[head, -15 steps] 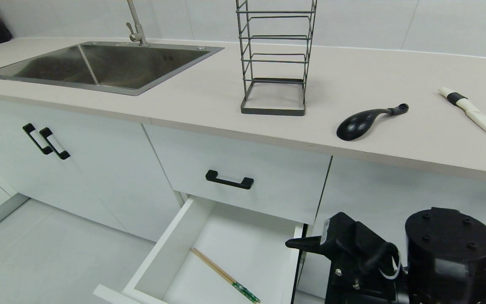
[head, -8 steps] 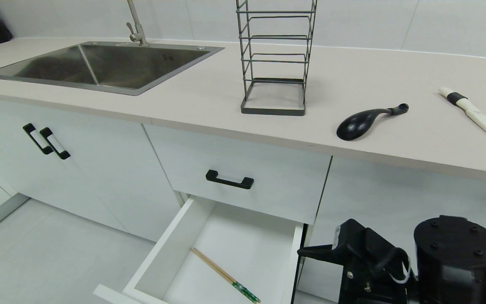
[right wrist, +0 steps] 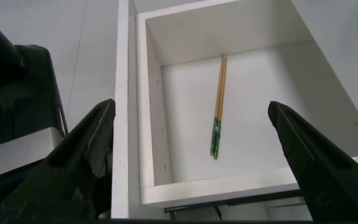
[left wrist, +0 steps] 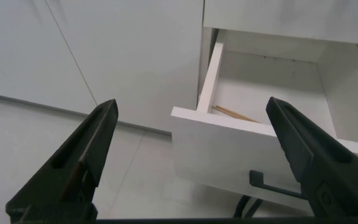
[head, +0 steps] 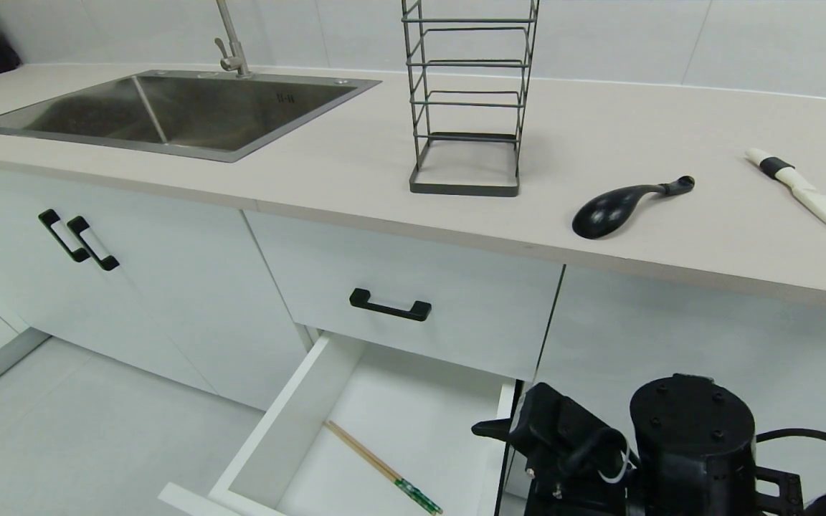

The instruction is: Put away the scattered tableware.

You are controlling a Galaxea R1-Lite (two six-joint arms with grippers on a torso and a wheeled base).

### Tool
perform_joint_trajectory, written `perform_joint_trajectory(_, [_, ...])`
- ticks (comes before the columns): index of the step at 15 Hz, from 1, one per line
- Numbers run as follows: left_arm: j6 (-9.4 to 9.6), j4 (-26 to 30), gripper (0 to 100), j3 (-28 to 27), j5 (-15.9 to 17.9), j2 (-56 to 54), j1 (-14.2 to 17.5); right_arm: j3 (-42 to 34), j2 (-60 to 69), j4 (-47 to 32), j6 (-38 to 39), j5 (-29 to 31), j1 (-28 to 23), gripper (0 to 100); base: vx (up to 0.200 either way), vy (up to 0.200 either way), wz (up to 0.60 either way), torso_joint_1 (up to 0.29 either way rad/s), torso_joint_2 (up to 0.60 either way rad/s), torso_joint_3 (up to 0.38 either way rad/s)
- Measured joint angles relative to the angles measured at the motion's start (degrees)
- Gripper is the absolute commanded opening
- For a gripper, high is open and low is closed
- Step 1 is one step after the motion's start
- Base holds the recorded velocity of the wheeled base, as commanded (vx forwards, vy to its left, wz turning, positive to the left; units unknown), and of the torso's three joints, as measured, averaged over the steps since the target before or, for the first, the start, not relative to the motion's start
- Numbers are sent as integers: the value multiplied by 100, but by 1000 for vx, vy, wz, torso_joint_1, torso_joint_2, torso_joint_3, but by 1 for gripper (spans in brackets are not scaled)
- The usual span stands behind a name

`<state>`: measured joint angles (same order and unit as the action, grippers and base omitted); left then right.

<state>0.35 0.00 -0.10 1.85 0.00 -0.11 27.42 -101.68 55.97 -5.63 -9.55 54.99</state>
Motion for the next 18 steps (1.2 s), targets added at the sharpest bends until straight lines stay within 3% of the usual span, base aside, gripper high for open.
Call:
perform_joint_trajectory(11, [0, 0, 100, 0, 0, 0, 1, 794, -455, -30, 5, -20, -1, 100, 0, 0, 0, 0, 0, 0])
perform_joint_trajectory(18, [0, 0, 100, 0, 0, 0, 4, 1073, -501, -52, 161, 0, 82, 100, 0, 0, 0, 212, -377, -160])
